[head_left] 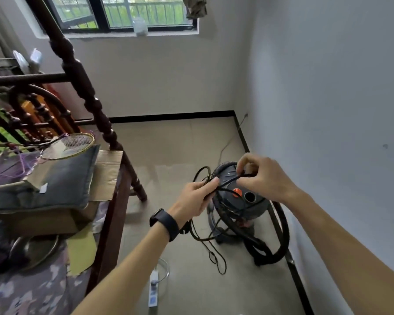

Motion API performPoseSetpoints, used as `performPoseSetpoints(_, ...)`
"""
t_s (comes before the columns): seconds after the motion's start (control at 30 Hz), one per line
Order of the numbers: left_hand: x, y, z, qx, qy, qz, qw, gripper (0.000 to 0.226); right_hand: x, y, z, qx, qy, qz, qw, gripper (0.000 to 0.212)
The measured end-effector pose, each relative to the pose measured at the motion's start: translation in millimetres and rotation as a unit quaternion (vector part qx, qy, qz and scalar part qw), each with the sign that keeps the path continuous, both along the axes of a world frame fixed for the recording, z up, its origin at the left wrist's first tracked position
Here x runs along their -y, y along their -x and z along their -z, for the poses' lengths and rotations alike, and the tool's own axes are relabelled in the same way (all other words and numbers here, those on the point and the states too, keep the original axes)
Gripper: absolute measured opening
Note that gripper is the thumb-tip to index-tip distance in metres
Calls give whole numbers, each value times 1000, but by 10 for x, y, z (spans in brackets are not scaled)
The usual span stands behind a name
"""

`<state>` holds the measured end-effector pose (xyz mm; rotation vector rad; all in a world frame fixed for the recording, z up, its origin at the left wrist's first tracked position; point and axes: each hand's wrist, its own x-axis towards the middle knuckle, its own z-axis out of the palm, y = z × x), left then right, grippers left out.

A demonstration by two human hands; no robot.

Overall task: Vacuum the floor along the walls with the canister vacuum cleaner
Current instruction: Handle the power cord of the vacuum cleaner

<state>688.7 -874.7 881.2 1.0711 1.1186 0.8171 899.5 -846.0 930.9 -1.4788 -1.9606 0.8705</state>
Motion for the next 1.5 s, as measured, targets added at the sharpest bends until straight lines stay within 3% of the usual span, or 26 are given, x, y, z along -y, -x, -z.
performPoseSetpoints(0.1,-8,400,-299,93,33,3,995,40,-3,-114,244,-37,25,21,999,26)
performPoseSetpoints(0.17,-47,733,-469,176,52,-79,980,45,31,-244,510,-81,40,91,992,42)
performPoseSetpoints(0.27,-177,1148,-509,257,65,-162,950,50,108,-365,986,-63,127,186,972,59)
performPoseSetpoints(0.33,-229,1230,-385,251,78,-161,951,48,159,-286,1296,-52,217,196,955,55)
performPoseSetpoints(0.4,-254,1233,-189,279,108,-170,939,46,189,-157,1499,-111,292,194,930,40)
performPoseSetpoints(0.5,-318,1298,9,398,146,-209,881,45,317,-35,1558,-172,361,161,902,18)
performPoseSetpoints(0.6,-485,1469,80,461,144,-266,834,46,412,-53,1614,-204,400,134,883,29)
performPoseSetpoints(0.7,-706,1510,108,430,122,-313,838,47,305,-55,1677,-285,427,115,850,17)
performPoseSetpoints(0.77,-854,1495,151,423,119,-346,829,46,190,-56,1703,-279,449,104,843,22)
performPoseSetpoints(0.83,-985,1461,198,405,118,-362,832,46,55,-96,1720,-217,434,84,870,39)
performPoseSetpoints(0.93,-1136,1318,245,331,102,-349,871,41,-174,-232,1762,-89,386,85,914,52)
performPoseSetpoints(1.0,-1211,1158,253,302,86,-335,888,31,-282,-308,1835,15,294,95,951,47)
performPoseSetpoints(1.07,-1292,987,264,281,68,-339,895,23,-361,-292,1883,35,162,131,977,24)
performPoseSetpoints(1.13,-1382,773,281,236,62,-329,912,24,-472,-171,1790,42,134,114,984,15)
performPoseSetpoints(1.23,-1437,315,332,122,57,-247,960,25,-729,76,1544,180,226,-51,956,22)
performPoseSetpoints(1.27,-1433,165,395,67,52,-210,974,26,-829,165,1435,187,240,-97,948,24)
performPoseSetpoints(1.33,-1389,-96,521,-35,33,-134,990,25,-1033,319,1139,83,251,-126,956,19)
performPoseSetpoints(1.4,-1379,-194,614,-63,32,-135,988,29,-1236,376,879,-55,242,-95,964,15)
performPoseSetpoints(1.5,-1510,-52,591,-82,70,-122,987,37,-1538,198,734,-103,192,-62,974,45)
